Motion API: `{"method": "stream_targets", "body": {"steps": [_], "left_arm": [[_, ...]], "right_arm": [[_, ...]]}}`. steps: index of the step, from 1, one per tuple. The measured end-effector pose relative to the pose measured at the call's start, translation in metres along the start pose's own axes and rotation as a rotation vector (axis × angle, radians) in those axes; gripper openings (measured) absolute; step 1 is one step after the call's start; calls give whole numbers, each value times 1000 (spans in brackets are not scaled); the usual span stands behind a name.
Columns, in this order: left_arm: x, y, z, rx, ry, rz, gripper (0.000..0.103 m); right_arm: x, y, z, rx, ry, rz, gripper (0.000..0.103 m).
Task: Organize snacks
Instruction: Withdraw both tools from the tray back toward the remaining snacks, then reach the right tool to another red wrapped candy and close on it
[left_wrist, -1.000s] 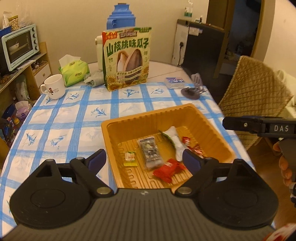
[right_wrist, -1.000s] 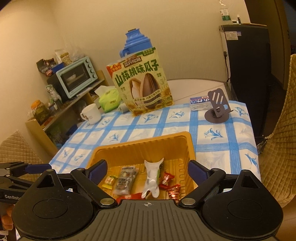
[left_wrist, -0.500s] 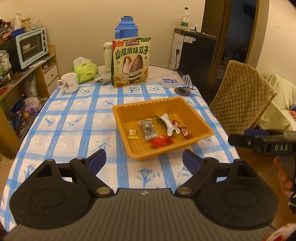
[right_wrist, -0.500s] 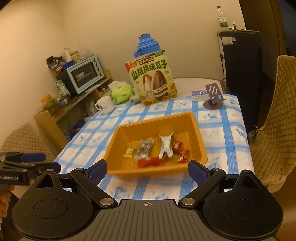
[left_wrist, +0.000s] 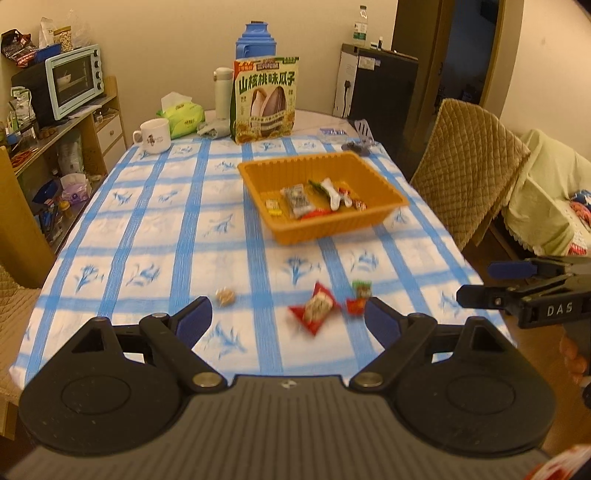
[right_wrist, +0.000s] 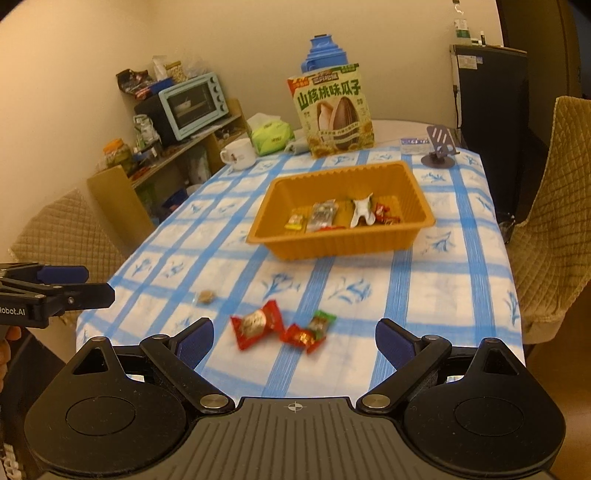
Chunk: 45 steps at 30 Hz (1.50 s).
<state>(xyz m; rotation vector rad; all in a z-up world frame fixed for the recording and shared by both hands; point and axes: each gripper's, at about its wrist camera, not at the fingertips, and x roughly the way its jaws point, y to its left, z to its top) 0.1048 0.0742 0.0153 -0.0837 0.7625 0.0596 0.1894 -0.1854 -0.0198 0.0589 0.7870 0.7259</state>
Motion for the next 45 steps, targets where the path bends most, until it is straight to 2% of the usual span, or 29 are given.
{"method": "stream_targets", "body": {"steps": [9, 21, 29, 45], "left_arm": [[-10, 5, -39, -14, 57, 0, 89], [6, 6, -75, -9, 160, 20, 89], [19, 5, -78, -11, 188, 27, 88], [49, -3, -66, -2, 203, 27, 88]], "right_arm": [[-4, 18, -37, 4, 73, -4, 94], [20, 33, -67, -5, 206, -8, 94], [37, 37, -70, -40, 250, -4, 94], [64, 22, -59, -74, 265, 6, 94]]}}
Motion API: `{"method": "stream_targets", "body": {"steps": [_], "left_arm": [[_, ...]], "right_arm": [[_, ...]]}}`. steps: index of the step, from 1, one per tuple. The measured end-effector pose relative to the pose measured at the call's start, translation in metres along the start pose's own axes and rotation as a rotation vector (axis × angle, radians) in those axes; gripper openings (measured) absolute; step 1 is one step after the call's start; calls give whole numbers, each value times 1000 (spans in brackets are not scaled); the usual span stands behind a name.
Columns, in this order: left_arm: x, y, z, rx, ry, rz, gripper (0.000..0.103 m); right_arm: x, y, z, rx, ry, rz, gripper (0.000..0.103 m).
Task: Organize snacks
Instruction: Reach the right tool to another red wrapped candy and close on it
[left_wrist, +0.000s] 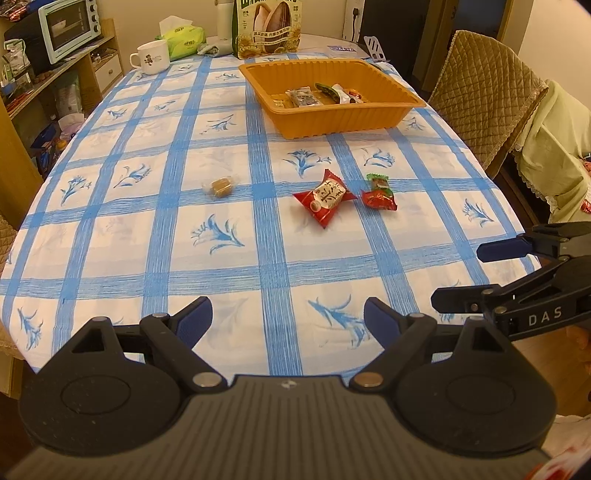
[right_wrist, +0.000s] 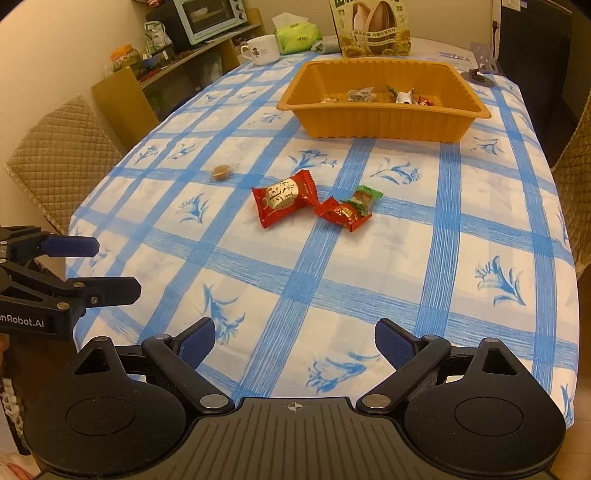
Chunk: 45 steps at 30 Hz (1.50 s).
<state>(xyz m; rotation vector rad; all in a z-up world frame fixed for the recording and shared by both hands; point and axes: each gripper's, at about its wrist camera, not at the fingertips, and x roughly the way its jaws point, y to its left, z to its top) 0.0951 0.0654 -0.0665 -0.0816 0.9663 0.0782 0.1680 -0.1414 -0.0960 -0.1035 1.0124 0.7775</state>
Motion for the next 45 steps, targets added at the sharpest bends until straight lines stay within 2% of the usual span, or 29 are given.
{"method": "stream_targets", "body": {"steps": [3, 10, 19, 32, 45], "left_arm": [[7, 0, 4, -5, 2, 4, 88], [24, 2, 18, -16, -10, 25, 88], [42, 7, 34, -45, -1, 51, 88], [61, 18, 49, -97, 19, 84, 88], [75, 26, 57, -118, 38, 109, 87]], "right_arm": [[5, -4, 4, -19, -12, -1, 93], [21, -20, 20, -70, -57, 18, 71], [47, -25, 43, -206, -70, 45, 53], [85, -26, 64, -357, -53, 46, 47], [104, -31, 75, -402, -31, 54, 42]]}}
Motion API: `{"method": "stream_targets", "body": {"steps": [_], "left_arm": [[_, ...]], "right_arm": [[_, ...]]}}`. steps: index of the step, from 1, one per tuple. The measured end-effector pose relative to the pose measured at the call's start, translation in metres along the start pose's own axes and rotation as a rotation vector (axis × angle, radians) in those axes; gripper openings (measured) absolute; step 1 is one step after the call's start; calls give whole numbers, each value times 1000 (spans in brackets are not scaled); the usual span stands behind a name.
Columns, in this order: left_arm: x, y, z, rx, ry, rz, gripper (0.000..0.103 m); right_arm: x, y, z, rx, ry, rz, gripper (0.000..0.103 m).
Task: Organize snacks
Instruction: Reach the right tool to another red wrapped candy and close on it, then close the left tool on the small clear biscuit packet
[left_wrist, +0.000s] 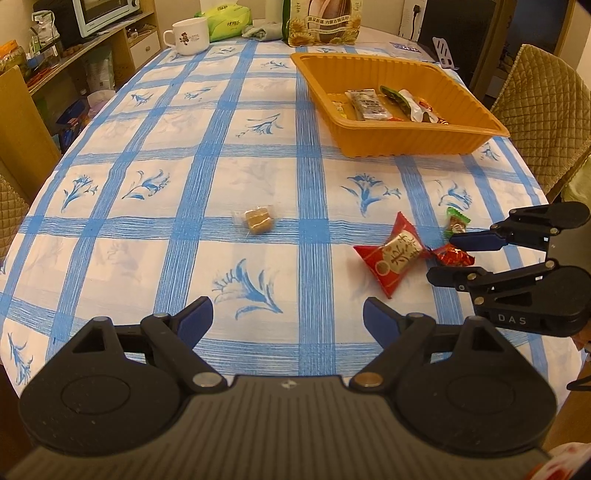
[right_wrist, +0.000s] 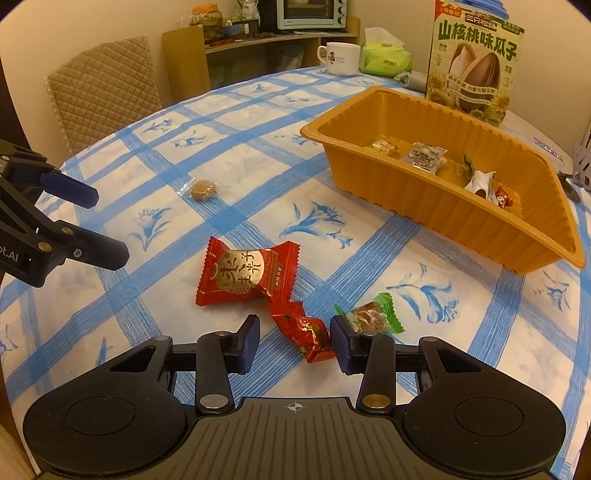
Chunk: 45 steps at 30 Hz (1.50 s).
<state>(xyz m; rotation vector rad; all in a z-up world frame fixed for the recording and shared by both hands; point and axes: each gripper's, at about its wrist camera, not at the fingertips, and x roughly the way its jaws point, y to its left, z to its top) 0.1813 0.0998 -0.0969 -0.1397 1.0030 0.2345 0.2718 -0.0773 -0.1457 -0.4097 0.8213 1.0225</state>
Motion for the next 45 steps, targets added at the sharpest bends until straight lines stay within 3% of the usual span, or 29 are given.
{"method": "stream_targets", "body": {"steps": [12, 22, 33, 38, 45], "left_arm": [[11, 5, 6, 33, -26, 11, 82], [34, 21, 23, 118, -63, 52, 72], [73, 25, 43, 224, -45, 70, 59], [82, 28, 56, 222, -46, 51, 55], [88, 29, 65, 184, -36, 5, 39]], "right_arm": [[-2, -11, 3, 82, 13, 20, 19], [-32, -36, 9, 300, -45, 44, 19], [-54, -61, 4, 397, -81, -14, 19], [-58, -67, -2, 424, -82, -30, 19], [-60, -72, -4, 442, -81, -47, 19]]}}
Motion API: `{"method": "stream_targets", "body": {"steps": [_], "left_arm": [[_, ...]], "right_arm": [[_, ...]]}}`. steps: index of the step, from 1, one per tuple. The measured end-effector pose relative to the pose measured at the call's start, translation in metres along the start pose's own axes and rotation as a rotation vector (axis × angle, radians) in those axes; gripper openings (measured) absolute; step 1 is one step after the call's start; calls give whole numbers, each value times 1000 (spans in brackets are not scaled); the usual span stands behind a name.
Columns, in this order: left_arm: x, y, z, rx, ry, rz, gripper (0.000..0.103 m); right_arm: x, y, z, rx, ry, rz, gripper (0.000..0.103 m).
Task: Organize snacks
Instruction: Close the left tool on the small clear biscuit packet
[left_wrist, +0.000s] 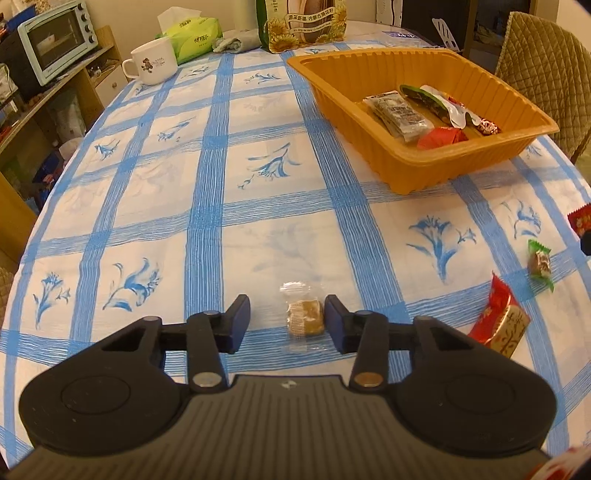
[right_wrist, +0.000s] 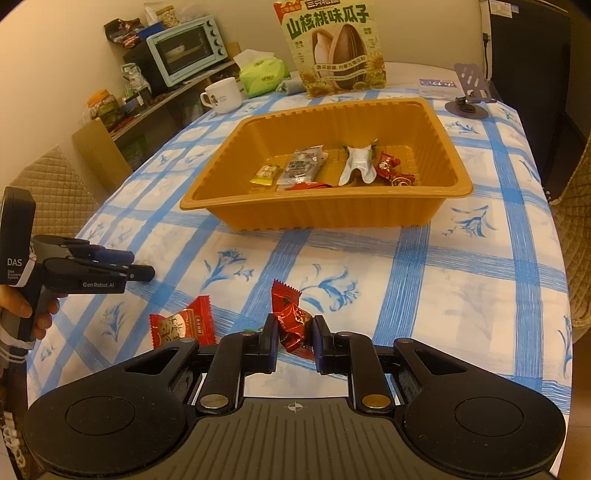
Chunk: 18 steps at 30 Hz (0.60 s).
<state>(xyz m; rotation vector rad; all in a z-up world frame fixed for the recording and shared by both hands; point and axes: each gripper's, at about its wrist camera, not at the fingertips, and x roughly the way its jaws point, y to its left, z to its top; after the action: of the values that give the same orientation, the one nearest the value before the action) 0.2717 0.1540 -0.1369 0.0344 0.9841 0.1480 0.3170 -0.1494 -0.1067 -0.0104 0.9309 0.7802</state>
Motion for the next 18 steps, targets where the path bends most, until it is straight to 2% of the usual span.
{"method": "stream_targets", "body": {"steps": [6, 18], "left_arm": [[-1, -6, 0, 4, 3, -33, 19], [-3, -7, 1, 6, 22, -23, 18]], "right_arm": [[1, 1, 3, 0, -3, -6, 19], [-2, 11, 4, -20, -11, -6, 19]]}}
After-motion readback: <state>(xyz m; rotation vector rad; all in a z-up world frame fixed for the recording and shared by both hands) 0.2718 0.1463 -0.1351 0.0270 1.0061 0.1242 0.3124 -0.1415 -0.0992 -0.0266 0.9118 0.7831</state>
